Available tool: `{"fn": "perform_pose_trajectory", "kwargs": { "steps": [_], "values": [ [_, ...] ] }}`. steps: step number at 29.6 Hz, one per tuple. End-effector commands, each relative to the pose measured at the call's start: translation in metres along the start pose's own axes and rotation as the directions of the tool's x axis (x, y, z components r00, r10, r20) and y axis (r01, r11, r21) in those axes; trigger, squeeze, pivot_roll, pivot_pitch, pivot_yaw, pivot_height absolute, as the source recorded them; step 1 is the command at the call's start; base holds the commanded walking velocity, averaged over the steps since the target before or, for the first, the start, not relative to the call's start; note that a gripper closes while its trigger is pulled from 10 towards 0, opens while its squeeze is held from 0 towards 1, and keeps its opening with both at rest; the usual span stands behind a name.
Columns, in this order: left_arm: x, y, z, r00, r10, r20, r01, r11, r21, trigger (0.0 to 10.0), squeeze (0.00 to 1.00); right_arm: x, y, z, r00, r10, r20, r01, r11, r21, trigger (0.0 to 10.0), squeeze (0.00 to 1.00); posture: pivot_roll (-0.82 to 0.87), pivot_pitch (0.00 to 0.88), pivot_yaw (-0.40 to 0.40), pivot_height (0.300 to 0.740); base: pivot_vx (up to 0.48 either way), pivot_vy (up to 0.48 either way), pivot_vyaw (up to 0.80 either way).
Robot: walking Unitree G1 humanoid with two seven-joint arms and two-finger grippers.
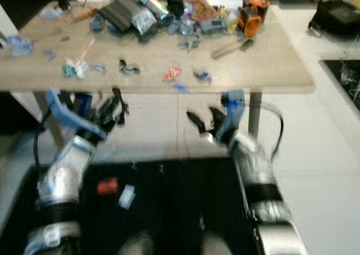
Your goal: Picking trash to rubbish bin
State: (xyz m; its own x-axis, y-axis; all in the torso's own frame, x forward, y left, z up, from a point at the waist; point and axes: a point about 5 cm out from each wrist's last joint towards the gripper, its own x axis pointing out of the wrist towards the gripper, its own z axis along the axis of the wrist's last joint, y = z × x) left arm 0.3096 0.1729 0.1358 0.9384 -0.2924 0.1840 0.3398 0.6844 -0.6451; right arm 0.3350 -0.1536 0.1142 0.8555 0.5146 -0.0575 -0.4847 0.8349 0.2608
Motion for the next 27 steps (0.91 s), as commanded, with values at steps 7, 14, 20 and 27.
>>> {"fn": "perform_pose_trajectory", "kwargs": {
  "steps": [7, 14, 20, 27],
  "values": [
    [-0.0009, 0.0024, -0.0013, 1.000, -0.001, -0.007, 0.001, 1.000, 0.008, 10.0, 0.00, 0.0015, 0.0021, -0.0022, 1.000, 0.001, -0.002, -0.001, 1.000, 0.014, 10.0, 0.00, -0.14, 0.000, 0.043, 0.740, -0.431, 0.000, 0.00],
    [-0.0002, 0.0043, -0.0022, 1.000, 0.004, -0.019, -0.004, 1.000, 0.013, 10.0, 0.00, 0.0024, 0.0028, -0.0022, 1.000, 0.001, 0.001, -0.001, 1.000, 0.016, 10.0, 0.00, -0.14, 0.000, 0.050, 0.740, -0.434, 0.000, 0.00],
    [-0.0005, 0.0048, -0.0025, 1.000, 0.003, -0.023, -0.003, 1.000, 0.016, 10.0, 0.00, 0.0027, 0.0031, -0.0026, 1.000, -0.001, 0.003, 0.001, 1.000, 0.017, 10.0, 0.00, -0.13, 0.000, 0.053, 0.740, -0.435, 0.000, 0.00],
    [-0.0009, 0.0054, -0.0035, 1.000, 0.002, -0.029, -0.001, 1.000, 0.023, 10.0, 0.00, 0.0026, 0.0033, -0.0034, 1.000, -0.002, 0.004, 0.002, 1.000, 0.019, 10.0, 0.00, -0.13, 0.000, 0.056, 0.740, -0.439, 0.000, 0.00]
  ]
}}
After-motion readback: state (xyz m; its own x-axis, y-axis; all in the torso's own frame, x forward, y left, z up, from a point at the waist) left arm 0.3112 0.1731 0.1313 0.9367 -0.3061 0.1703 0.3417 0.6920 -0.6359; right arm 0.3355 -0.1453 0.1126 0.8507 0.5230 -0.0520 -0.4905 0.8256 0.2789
